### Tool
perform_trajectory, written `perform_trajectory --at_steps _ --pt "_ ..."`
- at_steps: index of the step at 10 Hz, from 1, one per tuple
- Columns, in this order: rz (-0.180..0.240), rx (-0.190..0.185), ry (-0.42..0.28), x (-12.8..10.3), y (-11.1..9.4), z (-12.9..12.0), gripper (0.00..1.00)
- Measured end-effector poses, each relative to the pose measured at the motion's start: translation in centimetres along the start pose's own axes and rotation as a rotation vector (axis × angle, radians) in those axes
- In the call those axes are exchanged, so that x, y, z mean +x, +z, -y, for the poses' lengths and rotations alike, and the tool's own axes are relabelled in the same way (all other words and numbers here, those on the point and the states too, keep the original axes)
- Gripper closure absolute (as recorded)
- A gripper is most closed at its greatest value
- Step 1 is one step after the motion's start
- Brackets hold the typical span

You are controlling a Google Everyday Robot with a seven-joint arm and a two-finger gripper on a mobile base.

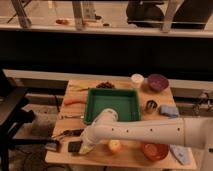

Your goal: Wipe table surface with eraser

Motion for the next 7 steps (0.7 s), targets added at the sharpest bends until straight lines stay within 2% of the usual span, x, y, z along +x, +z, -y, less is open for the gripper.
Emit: perform_trajectory --at_steps 4,5,6,7 --pt "-0.02 0.008 -0.034 -0.69 -0.46 -0.54 0.99" --pt "-0.02 0.007 -0.037 -0.86 -0.44 -0.5 0.95" --pt "-0.017 0.0 -0.046 -1.18 -0.32 -0.44 0.82" --pt "-0.015 -0.002 -0.044 -1.13 -0.23 -0.38 0.75"
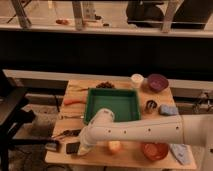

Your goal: Wipe table surface with eraser

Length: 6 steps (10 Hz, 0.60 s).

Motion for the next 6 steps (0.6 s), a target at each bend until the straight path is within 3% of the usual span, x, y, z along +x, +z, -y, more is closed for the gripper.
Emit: perform_trajectory --at_steps 3,6 --pt "0.006 0.002 0.012 0.46 0.17 0.38 0.42" --pt "0.005 0.0 0.02 0.85 0.41 0.47 0.2"
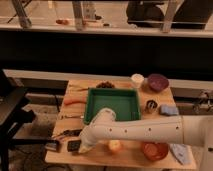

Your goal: Wipe table surface with eraser

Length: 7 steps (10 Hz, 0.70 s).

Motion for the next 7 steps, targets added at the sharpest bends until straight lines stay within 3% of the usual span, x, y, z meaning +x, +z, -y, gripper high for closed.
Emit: perform_trajectory --at_steps 7 --pt "-0.002 -0.019 -0.006 0.05 0.04 -0.36 0.2"
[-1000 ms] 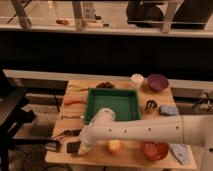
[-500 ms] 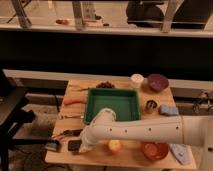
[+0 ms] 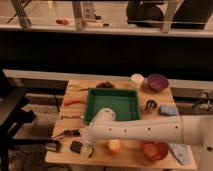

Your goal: Wipe table surface with eraser

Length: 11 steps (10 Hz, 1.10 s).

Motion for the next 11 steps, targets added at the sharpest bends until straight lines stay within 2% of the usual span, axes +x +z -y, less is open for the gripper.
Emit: perform_trajectory --at_steps 2,5,9,11 --pt "0.003 0.011 0.008 0.1 -0.7 0.1 0.2" --pt "0.019 0.028 0.016 -0.6 -3.6 0.3 0.2" --pt "0.03 0.054 0.077 2.1 -7.0 -0.5 0.2" --pt "0.034 0.086 0.107 3.2 -9.4 -1.0 0.2"
